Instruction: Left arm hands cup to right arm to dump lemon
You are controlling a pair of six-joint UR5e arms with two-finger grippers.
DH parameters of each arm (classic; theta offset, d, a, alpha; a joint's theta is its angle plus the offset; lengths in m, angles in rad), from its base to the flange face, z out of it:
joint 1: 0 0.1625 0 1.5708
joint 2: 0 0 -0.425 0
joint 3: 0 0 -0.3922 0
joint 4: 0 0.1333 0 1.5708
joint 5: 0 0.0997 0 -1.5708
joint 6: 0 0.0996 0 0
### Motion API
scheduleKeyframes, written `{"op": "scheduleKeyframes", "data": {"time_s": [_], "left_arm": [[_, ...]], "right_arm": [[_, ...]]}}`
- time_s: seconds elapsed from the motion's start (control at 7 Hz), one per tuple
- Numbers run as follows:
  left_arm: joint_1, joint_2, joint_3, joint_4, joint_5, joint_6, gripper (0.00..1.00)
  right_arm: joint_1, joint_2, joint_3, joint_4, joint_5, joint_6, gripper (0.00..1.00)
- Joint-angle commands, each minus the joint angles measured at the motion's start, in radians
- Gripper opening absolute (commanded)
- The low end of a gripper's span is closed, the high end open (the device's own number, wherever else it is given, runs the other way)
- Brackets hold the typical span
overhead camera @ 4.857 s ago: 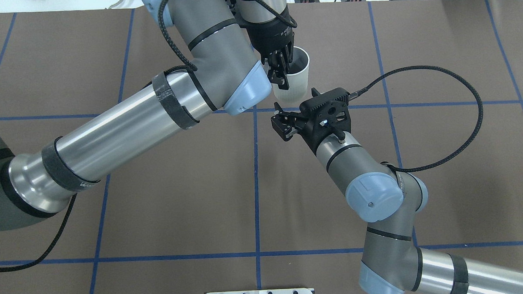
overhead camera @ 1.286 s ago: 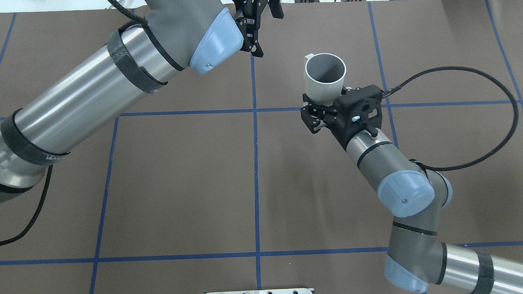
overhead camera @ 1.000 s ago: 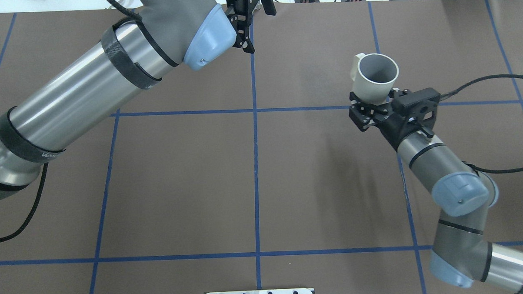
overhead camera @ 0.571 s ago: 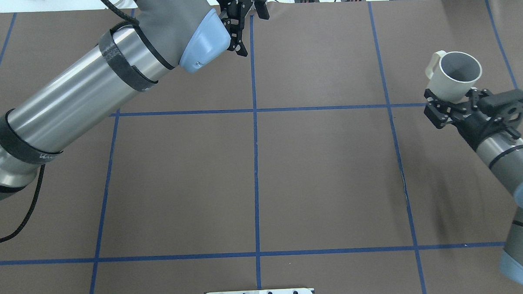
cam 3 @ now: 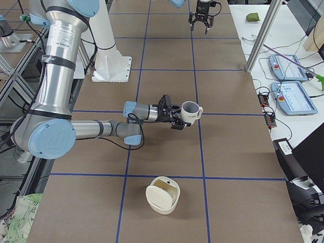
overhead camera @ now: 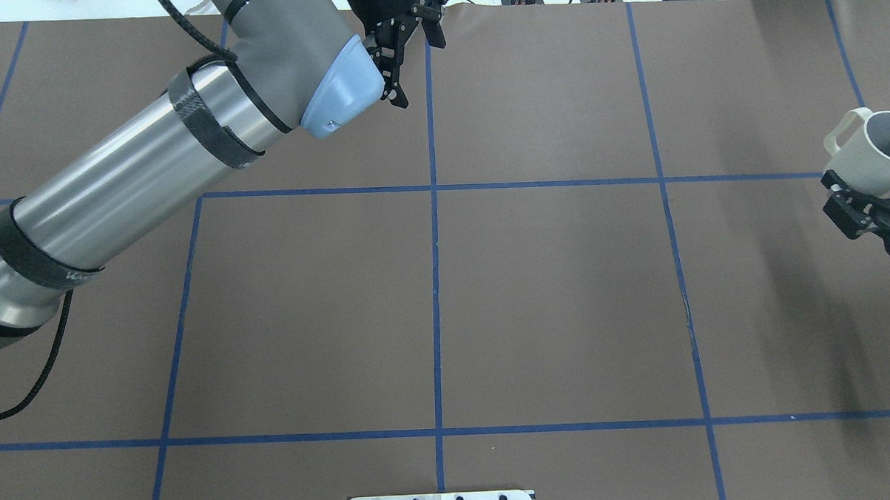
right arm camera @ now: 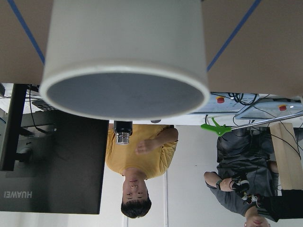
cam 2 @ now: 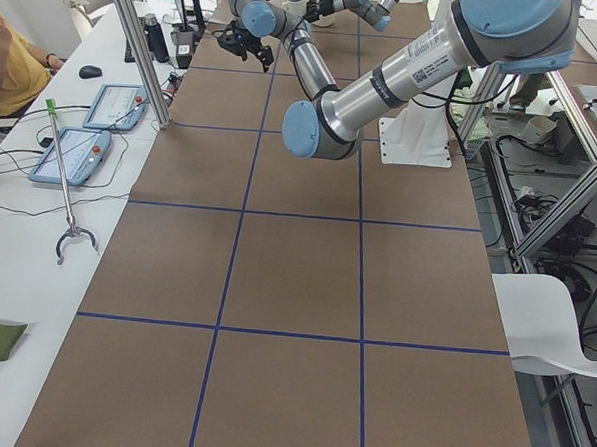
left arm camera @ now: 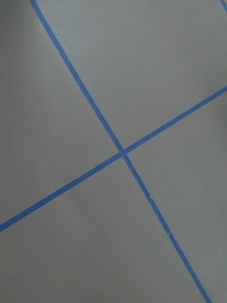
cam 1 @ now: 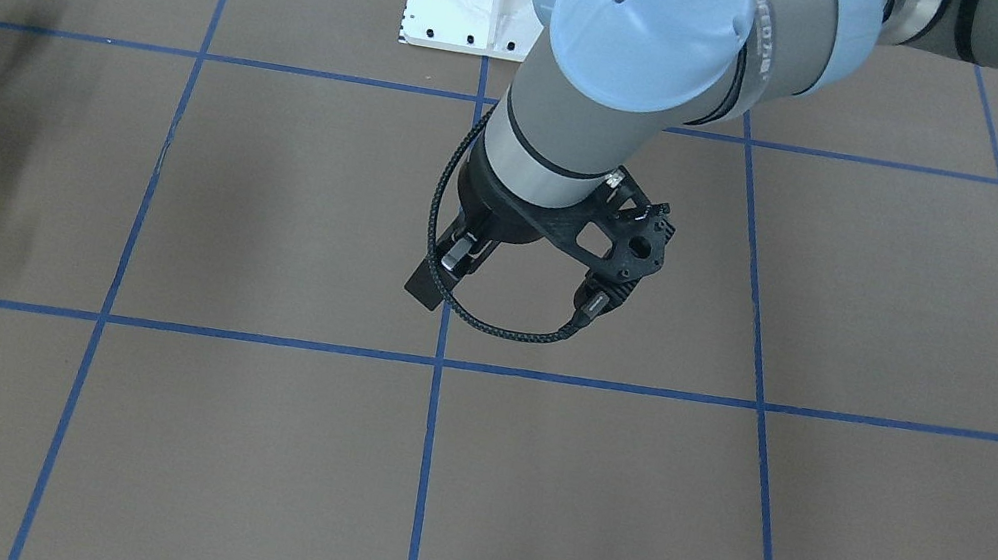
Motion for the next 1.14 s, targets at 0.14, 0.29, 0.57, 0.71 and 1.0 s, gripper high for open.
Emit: {"op": "scheduleKeyframes", "data": {"time_s": [0.14,0.29,0.57,0.71,1.0], "left_arm": [[0.006,0.000,0.004,0.000,0.006,0.001,1.00],[0.010,-0.001,0.002,0.000,0.015,0.001,1.00],[0.017,-0.004,0.002,0.000,0.016,0.001,1.00],[0.017,-0.007,0.001,0.000,0.018,-0.001,1.00],[0.017,-0.012,-0.001,0.001,0.018,-0.001,1.00]], "right_arm": [[0.029,-0.063,-0.132,0.214,-0.003,0.196,0.16],[0.038,-0.101,-0.137,0.250,-0.003,0.309,0.16],[0.038,-0.154,-0.225,0.402,-0.004,0.461,0.18],[0.039,-0.154,-0.240,0.415,-0.001,0.621,0.18],[0.038,-0.154,-0.244,0.444,0.004,0.814,0.20]]}}
